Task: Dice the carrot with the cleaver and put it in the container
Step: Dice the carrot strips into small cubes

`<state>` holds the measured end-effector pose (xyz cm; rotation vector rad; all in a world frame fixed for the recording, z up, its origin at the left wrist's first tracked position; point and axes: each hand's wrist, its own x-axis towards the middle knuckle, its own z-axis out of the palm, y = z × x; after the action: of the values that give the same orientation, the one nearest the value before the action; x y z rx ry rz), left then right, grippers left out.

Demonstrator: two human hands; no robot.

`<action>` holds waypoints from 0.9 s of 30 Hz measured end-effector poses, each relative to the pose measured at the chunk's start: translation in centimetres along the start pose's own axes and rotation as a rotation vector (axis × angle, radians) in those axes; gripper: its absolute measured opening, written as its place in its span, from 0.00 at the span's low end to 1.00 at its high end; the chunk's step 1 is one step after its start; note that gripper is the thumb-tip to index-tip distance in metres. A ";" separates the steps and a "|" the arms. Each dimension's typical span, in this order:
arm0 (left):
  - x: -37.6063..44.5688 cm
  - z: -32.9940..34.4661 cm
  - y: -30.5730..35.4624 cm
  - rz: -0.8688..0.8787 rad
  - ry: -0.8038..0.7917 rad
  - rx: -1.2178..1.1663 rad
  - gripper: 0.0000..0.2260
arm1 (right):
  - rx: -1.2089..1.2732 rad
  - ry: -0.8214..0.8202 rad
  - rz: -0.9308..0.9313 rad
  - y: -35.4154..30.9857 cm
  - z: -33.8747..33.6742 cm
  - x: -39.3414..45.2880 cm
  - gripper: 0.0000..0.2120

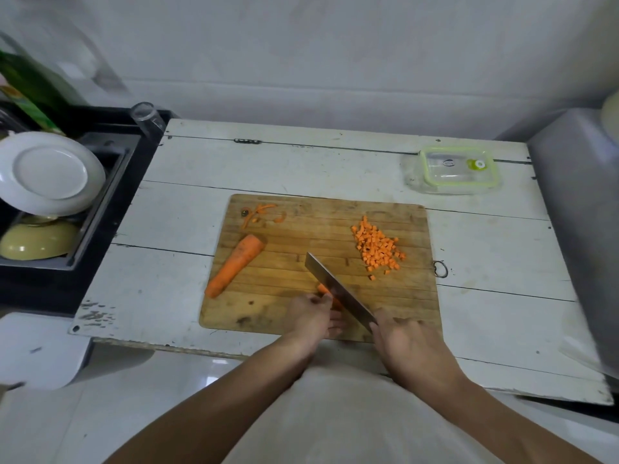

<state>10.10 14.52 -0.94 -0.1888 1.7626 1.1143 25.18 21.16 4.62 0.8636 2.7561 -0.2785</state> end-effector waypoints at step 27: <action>-1.1 1.4 -0.4 0.059 0.038 0.020 0.06 | -0.153 -0.034 -0.131 1.1 0.2 0.2 0.10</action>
<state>11.78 14.98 -0.44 -0.1474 1.8228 1.1416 25.69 22.15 4.28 0.6355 2.7637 -0.1015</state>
